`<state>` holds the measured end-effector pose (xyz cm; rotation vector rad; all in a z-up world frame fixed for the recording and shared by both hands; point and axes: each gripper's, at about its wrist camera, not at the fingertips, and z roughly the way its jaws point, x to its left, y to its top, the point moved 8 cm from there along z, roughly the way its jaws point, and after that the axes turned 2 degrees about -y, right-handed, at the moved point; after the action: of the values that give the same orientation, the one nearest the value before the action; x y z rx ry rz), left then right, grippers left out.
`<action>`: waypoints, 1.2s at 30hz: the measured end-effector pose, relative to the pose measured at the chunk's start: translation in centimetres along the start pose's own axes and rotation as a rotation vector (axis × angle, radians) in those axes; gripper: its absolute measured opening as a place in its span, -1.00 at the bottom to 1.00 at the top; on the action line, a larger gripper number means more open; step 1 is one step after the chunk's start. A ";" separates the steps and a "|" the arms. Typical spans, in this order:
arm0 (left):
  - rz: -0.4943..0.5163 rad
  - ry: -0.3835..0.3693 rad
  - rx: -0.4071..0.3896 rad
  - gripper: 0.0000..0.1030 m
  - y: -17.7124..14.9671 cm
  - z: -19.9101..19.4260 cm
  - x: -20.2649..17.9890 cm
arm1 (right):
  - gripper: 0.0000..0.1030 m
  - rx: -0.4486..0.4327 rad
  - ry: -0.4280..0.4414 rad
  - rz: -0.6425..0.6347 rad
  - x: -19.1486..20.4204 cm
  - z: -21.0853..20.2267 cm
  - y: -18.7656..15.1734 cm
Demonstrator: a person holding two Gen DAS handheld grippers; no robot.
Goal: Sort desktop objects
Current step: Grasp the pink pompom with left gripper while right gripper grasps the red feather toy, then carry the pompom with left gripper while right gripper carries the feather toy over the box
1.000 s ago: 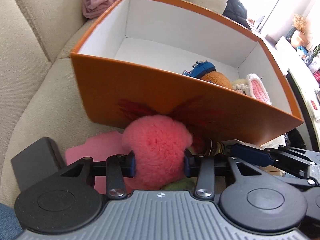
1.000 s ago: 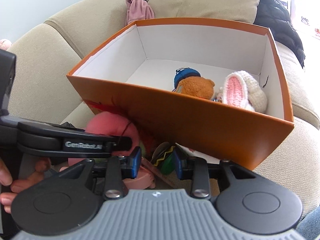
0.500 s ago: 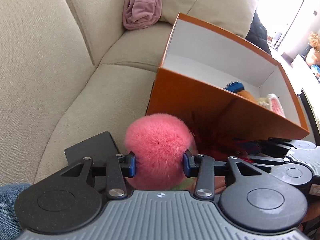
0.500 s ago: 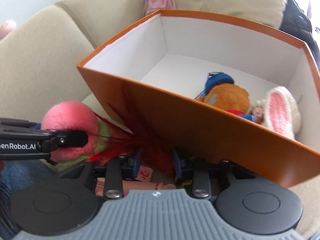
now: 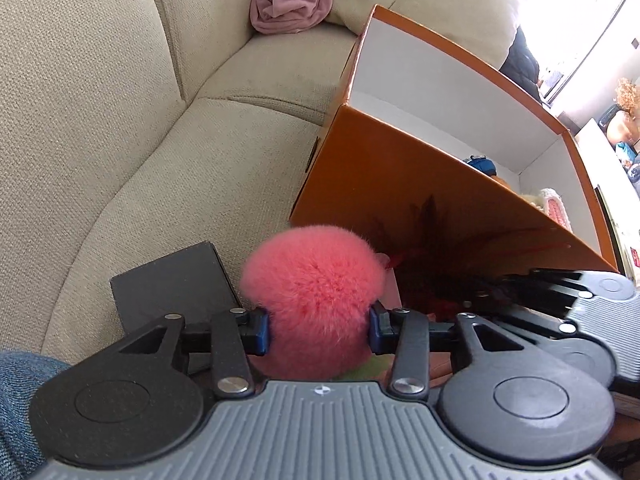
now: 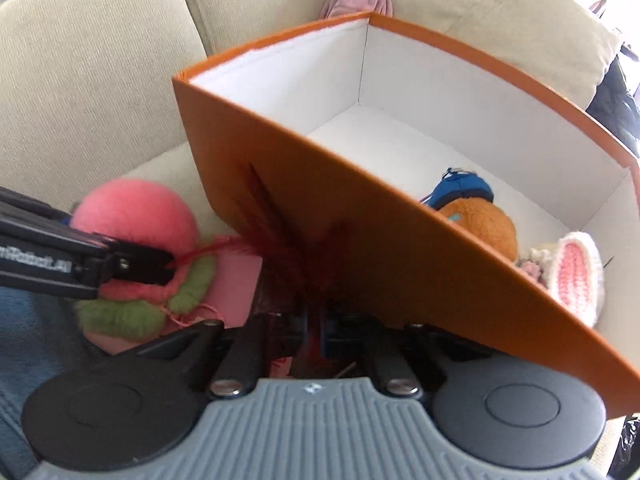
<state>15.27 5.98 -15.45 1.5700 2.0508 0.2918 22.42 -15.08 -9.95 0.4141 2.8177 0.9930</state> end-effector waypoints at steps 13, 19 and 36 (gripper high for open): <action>0.073 -0.076 -0.163 -0.08 2.2 -7.4 -4.0 | -1.00 -0.165 0.124 0.129 -3.4 -11.0 2.2; 0.077 -0.062 -0.210 -0.08 3.4 -9.2 -4.7 | -0.85 -0.136 0.114 0.043 -3.1 -10.7 2.7; 0.025 -0.043 -0.147 -0.08 3.6 -6.2 -2.3 | -0.55 0.034 0.000 -0.272 0.7 1.2 -0.5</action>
<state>15.33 5.77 -7.90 1.5013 1.9319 0.4049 21.88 -14.55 -11.16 0.0309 2.7949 0.8886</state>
